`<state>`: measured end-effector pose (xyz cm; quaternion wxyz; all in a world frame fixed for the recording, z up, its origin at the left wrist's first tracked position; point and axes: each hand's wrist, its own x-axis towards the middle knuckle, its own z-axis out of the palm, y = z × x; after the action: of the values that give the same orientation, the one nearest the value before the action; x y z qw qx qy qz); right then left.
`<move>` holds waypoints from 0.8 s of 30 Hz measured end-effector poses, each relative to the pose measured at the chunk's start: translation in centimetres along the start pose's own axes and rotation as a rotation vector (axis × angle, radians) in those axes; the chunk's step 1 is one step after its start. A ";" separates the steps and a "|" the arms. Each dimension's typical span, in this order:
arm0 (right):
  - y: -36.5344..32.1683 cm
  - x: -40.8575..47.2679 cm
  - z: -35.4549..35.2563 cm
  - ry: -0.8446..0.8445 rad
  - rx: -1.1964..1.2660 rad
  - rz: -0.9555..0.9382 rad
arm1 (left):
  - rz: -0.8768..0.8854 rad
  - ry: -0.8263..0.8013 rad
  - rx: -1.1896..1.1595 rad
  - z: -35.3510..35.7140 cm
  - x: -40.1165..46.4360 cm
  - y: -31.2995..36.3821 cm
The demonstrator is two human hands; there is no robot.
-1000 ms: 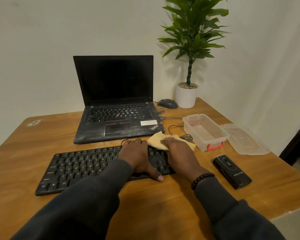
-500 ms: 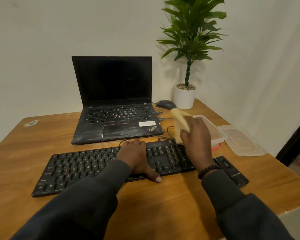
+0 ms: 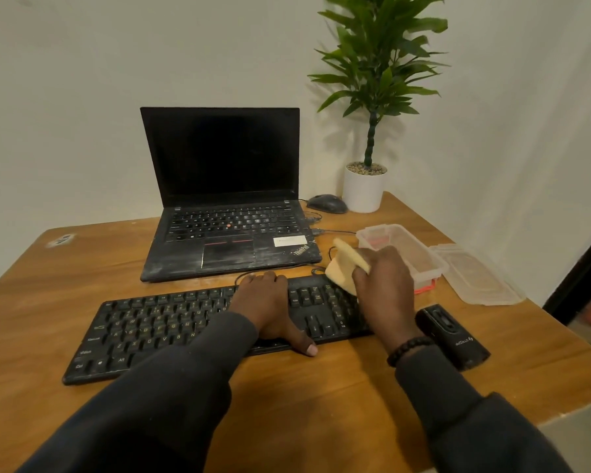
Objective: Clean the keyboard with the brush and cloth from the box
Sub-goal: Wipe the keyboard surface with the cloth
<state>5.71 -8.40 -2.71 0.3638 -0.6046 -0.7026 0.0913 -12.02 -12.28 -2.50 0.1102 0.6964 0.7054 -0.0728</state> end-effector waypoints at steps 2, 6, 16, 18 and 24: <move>-0.2 -2.5 1.4 -0.143 -0.185 -0.156 | -0.003 0.002 0.009 0.0 0.1 0.0; -0.8 -4.4 1.1 -0.401 0.144 -0.074 | -0.002 0.001 0.019 0.1 0.3 0.1; -1.0 -0.2 1.3 -0.080 -0.248 -0.107 | 0.003 0.013 0.011 0.1 0.2 -0.1; -1.1 -1.8 2.6 -0.203 -0.382 -0.164 | 0.000 0.012 0.017 0.1 0.2 -0.1; -1.4 -1.5 1.5 -0.357 0.421 0.188 | 0.003 0.015 0.013 0.0 0.2 0.0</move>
<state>3.67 -9.65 -3.57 0.3418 -0.5525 -0.6621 0.3735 -12.04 -12.13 -2.53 0.1005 0.6989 0.7044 -0.0722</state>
